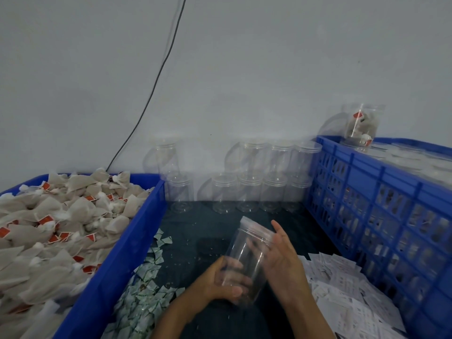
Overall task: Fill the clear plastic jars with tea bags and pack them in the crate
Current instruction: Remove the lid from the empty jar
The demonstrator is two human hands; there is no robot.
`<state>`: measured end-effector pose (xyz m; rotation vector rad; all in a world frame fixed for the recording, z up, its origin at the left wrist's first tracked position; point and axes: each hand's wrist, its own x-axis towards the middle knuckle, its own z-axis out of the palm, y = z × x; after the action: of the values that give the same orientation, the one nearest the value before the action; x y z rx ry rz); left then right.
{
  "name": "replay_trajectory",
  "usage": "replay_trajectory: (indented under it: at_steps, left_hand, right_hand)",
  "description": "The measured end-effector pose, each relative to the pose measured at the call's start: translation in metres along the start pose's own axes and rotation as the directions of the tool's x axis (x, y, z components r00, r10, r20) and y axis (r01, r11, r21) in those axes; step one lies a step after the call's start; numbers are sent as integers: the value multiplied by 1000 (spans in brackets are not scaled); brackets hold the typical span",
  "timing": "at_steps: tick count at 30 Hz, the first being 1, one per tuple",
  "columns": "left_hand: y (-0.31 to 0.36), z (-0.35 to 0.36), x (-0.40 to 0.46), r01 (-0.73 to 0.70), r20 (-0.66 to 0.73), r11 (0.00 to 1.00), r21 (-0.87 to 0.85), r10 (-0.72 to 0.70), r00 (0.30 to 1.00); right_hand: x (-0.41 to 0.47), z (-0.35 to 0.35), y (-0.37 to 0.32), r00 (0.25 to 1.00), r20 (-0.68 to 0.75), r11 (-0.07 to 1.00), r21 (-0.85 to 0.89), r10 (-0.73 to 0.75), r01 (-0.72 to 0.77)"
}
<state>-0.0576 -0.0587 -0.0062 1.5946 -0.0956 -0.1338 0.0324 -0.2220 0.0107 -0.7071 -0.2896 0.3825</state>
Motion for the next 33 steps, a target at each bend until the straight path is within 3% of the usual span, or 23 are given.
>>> replay_trajectory:
  at_steps: [3,5,6,8,10,13,16,19,23,30,33]
  left_hand:
    - [4,1,0,38,198,997,-68,-24,980]
    - [5,3,1,44,184,993,-110,-23,983]
    - [4,4,1,16,115,993,-119,-2,993]
    - [2,4,-1,-63,-74,992,-110,55,996]
    - [-1,2,0,-116,-264,992,-52,99,960]
    - [-7,-2,5,-144,-400,989,29,144,905]
    - [-18,-6,12,-125,-410,990,73,144,901]
    - [-28,-11,15,-80,-392,992,101,113,913]
    - [-31,-13,15,-5,-379,970,242,99,920]
    - [-26,-17,10,71,-333,946,315,41,942]
    - [-26,-19,7,83,-310,956,281,8,951]
  right_hand:
    - [-3,-2,-9,998,22,953,293,67,-70]
    - [-3,-3,-13,999,4,934,355,46,-45]
    - [-2,-4,-14,999,-42,955,297,17,-4]
    - [0,-4,-12,969,-218,994,-12,-113,113]
    - [1,-4,-9,905,-309,917,-358,-293,175]
    - [4,-9,-5,856,-214,734,-632,-472,247]
    - [3,-12,-1,818,-20,376,-894,-576,243]
    - [0,-12,1,852,70,79,-988,-520,129]
    - [-2,-14,-1,919,75,-167,-986,-387,10]
    - [-5,-22,-3,992,111,-398,-914,-65,77]
    - [-4,-24,0,996,92,-445,-892,-14,76]
